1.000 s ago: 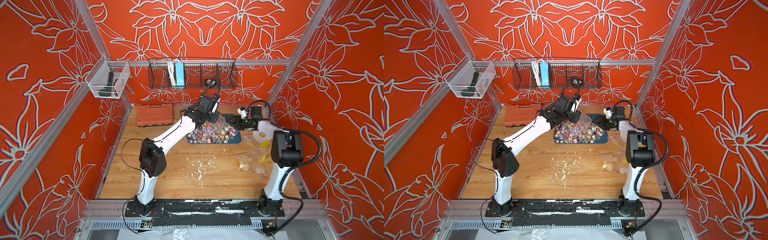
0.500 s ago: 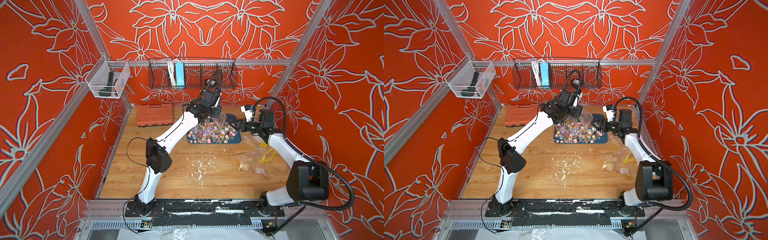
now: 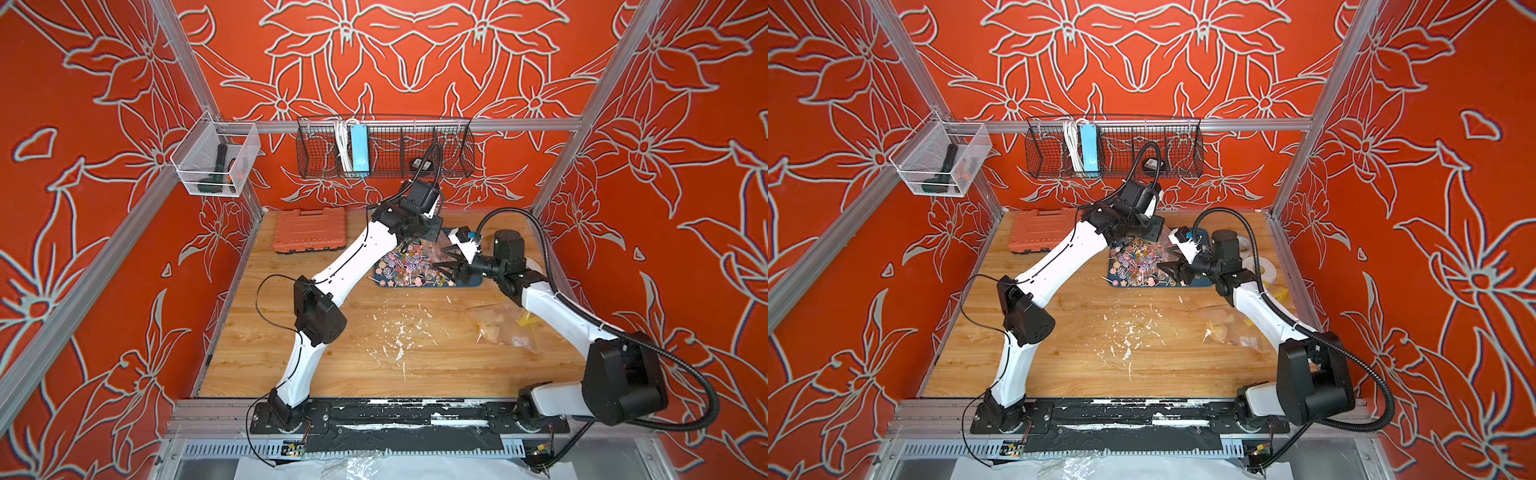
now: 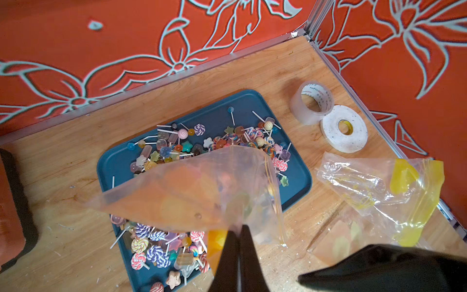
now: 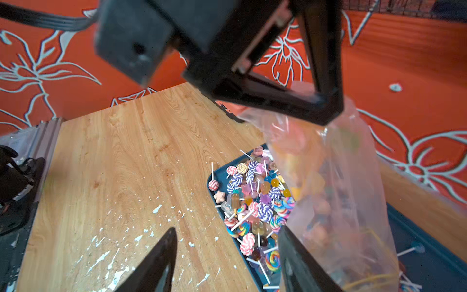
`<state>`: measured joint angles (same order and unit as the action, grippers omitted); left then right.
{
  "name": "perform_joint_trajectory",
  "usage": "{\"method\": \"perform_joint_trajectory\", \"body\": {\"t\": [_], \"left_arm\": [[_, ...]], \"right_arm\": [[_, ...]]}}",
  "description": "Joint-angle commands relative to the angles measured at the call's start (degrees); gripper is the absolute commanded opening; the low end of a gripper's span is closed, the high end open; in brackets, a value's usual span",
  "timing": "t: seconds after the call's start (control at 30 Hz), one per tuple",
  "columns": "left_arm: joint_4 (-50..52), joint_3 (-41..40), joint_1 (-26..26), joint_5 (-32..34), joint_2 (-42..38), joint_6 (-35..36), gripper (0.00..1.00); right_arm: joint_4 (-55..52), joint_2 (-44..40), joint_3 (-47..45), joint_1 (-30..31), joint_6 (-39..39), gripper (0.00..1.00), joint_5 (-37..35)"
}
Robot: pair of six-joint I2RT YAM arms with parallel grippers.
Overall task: Pour candies out of the ziploc bag
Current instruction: 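Pour the candies out of the ziploc bag onto the tray.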
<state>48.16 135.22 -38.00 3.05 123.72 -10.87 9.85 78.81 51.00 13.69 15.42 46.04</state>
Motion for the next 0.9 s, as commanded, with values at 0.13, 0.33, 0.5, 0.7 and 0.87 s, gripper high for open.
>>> {"method": "perform_joint_trajectory", "body": {"t": [0.13,0.33,0.5,0.7,0.87], "left_arm": [[1.08,1.03,-0.38,-1.91,1.83,-4.96,0.0],[0.1,1.07,-0.15,-1.81,2.8,-8.54,0.0],[-0.24,0.93,-0.07,-2.48,3.26,-10.68,0.0],[-0.43,1.04,0.28,-3.48,3.3,-11.65,0.0],[-0.84,1.17,0.89,-3.66,3.05,-12.33,0.0]], "right_arm": [[15.28,3.19,-2.9,2.04,-0.13,0.5,-9.49],[24.15,5.37,-5.1,3.42,-2.75,0.46,-16.36],[27.82,6.51,-5.36,3.88,-3.11,0.46,-19.23],[28.15,7.78,-4.93,3.88,-3.32,0.43,-19.38],[28.07,9.04,-4.63,3.88,-3.45,0.42,-18.63]]}}
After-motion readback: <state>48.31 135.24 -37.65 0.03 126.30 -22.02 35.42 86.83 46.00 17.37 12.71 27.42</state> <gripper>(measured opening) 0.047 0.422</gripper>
